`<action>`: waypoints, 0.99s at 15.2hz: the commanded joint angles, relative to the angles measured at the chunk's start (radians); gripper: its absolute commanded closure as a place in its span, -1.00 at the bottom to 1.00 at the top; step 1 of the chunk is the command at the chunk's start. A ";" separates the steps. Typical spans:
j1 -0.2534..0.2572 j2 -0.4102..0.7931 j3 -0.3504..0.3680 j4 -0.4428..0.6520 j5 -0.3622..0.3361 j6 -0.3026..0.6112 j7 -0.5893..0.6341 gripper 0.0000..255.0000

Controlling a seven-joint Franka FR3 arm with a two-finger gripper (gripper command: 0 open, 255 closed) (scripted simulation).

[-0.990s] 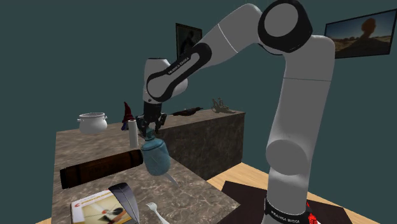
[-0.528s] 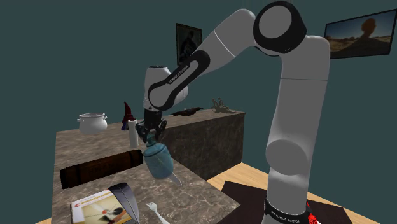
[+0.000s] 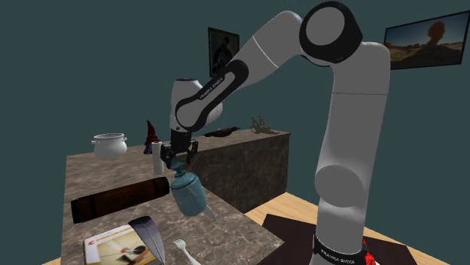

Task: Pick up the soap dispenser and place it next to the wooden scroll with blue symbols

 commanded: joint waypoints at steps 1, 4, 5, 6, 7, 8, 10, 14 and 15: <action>0.000 0.000 0.000 0.000 0.000 0.000 0.000 -1.00; 0.000 0.000 0.000 0.000 0.000 0.000 0.000 -1.00; 0.002 -0.028 0.001 0.004 0.013 -0.030 -0.009 -1.00; 0.005 -0.054 0.002 0.008 0.025 -0.060 -0.017 -1.00; 0.008 -0.079 0.002 0.015 0.035 -0.091 -0.025 -1.00; 0.010 -0.098 0.002 0.020 0.043 -0.116 -0.030 -1.00; 0.011 -0.098 0.002 0.020 0.043 -0.116 -0.030 -1.00; 0.011 -0.098 0.002 0.020 0.043 -0.116 -0.030 -1.00; 0.011 -0.098 0.002 0.020 0.043 -0.116 -0.030 -1.00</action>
